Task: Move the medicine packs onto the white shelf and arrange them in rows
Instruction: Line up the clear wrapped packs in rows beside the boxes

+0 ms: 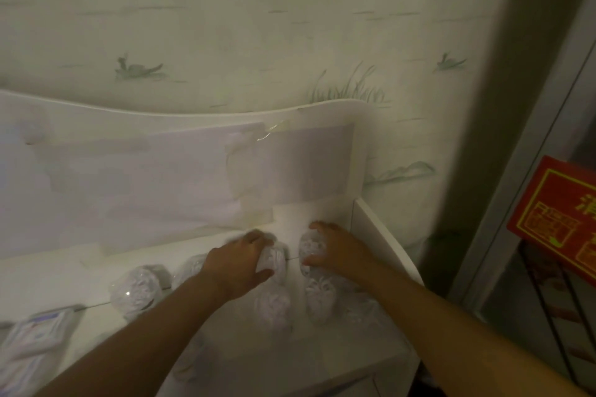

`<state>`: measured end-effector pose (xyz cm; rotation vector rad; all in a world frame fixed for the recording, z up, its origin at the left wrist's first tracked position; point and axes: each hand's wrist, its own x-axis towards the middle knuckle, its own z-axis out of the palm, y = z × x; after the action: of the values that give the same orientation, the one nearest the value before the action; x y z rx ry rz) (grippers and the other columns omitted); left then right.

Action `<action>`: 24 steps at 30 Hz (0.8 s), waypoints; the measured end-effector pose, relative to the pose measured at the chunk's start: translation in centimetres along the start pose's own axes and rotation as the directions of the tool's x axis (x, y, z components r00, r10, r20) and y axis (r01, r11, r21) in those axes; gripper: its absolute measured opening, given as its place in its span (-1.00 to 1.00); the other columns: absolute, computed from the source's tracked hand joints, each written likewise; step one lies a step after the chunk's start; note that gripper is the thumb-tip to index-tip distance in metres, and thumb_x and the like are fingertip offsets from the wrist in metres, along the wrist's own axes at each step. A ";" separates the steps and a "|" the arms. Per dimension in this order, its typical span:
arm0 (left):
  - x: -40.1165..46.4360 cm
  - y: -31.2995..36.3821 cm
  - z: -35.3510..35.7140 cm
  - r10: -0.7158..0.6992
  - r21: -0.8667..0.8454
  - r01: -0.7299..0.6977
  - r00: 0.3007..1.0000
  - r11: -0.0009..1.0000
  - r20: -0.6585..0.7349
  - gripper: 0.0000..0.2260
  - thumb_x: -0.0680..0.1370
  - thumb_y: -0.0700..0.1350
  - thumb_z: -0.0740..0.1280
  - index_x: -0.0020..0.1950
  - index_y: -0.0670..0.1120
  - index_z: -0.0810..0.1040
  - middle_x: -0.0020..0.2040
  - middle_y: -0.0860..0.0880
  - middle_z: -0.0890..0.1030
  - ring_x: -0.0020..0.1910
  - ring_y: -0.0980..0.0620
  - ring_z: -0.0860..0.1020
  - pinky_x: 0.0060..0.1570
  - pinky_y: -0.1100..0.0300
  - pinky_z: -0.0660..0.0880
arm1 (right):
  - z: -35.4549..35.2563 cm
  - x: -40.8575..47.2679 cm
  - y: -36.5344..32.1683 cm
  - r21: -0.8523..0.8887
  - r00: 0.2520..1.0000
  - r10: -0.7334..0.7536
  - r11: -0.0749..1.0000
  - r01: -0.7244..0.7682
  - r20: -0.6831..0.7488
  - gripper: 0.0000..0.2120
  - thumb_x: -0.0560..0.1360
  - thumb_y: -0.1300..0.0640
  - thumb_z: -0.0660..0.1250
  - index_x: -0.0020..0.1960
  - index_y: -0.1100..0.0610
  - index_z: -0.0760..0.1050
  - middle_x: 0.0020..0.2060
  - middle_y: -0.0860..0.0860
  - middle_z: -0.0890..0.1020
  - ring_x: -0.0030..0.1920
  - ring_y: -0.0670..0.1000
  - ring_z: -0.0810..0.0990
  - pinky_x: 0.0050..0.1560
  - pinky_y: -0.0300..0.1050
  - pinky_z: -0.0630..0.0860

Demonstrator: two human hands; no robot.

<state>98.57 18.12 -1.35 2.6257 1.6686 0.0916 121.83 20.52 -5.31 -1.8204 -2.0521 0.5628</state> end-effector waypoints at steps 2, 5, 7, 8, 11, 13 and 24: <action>-0.7 -0.2 -0.3 0.007 -0.043 -0.010 0.997 0.999 -0.071 -0.55 0.54 0.22 0.22 0.40 0.13 0.31 0.43 0.13 0.25 0.28 0.04 0.45 0.12 0.06 0.51 | -0.7 -0.9 0.3 -0.029 0.999 -0.009 1.000 0.008 -0.041 -0.30 0.42 -0.27 0.36 0.46 -0.08 0.23 0.43 0.00 0.36 0.38 0.07 0.40 0.33 0.03 0.40; -1.8 0.6 -1.5 0.027 -0.140 -0.046 0.991 0.989 -0.131 -0.65 0.56 0.23 0.19 0.28 0.12 0.43 0.32 0.11 0.39 0.16 0.08 0.49 0.09 0.15 0.48 | -1.5 -2.2 0.8 -0.076 0.999 -0.026 0.997 0.023 -0.040 -0.41 0.48 -0.29 0.27 0.42 -0.06 0.33 0.38 -0.01 0.42 0.35 0.05 0.42 0.32 0.03 0.40; -2.3 1.6 -2.2 0.062 -0.183 -0.071 0.997 0.981 -0.053 -0.62 0.53 0.30 0.18 0.23 0.14 0.47 0.24 0.15 0.47 0.08 0.14 0.48 0.09 0.23 0.43 | -1.7 -3.1 0.7 -0.097 0.998 -0.053 0.994 0.050 -0.028 -0.46 0.48 -0.30 0.26 0.38 -0.07 0.38 0.35 -0.04 0.45 0.33 0.04 0.43 0.31 0.01 0.39; -2.4 2.0 -2.2 0.074 -0.187 -0.068 0.997 0.980 0.027 -0.57 0.49 0.35 0.19 0.25 0.17 0.46 0.25 0.16 0.47 0.10 0.13 0.48 0.13 0.22 0.42 | -1.6 -3.7 0.4 -0.114 0.994 -0.098 0.989 0.091 -0.053 -0.49 0.49 -0.28 0.26 0.35 -0.06 0.42 0.32 -0.05 0.47 0.31 0.03 0.43 0.31 -0.01 0.39; -3.0 2.3 -1.5 0.097 -0.101 -0.072 0.957 0.992 0.273 -0.36 0.38 0.44 0.24 0.40 0.22 0.31 0.39 0.17 0.37 0.33 0.06 0.40 0.33 0.10 0.35 | -1.5 -5.9 -1.5 -0.125 0.936 -0.300 0.952 0.280 -0.183 -0.66 0.53 -0.18 0.27 0.20 -0.03 0.53 0.18 -0.08 0.56 0.19 -0.03 0.50 0.22 -0.10 0.43; -3.4 2.0 -0.8 0.116 -0.085 -0.092 0.932 0.992 0.343 -0.30 0.37 0.38 0.33 0.44 0.21 0.22 0.42 0.15 0.35 0.36 0.06 0.38 0.33 0.13 0.34 | -1.3 -7.2 -2.5 -0.126 0.925 -0.351 0.934 0.335 -0.148 -0.65 0.52 -0.20 0.28 0.21 -0.03 0.53 0.15 -0.09 0.58 0.15 -0.04 0.52 0.15 -0.16 0.46; -3.4 1.6 0.9 0.077 -0.177 -0.027 0.956 0.984 0.283 -0.34 0.40 0.23 0.42 0.42 0.16 0.24 0.35 0.13 0.43 0.27 0.04 0.45 0.26 0.11 0.42 | -1.1 -7.4 -1.1 -0.278 0.967 -0.163 0.937 0.213 0.194 -0.37 0.44 -0.09 0.41 0.45 -0.12 0.27 0.42 -0.01 0.35 0.36 0.13 0.34 0.35 0.05 0.35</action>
<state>98.63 14.42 -2.23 2.4172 1.4286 -0.1362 122.28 13.10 -3.76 -1.7517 -2.5106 0.3814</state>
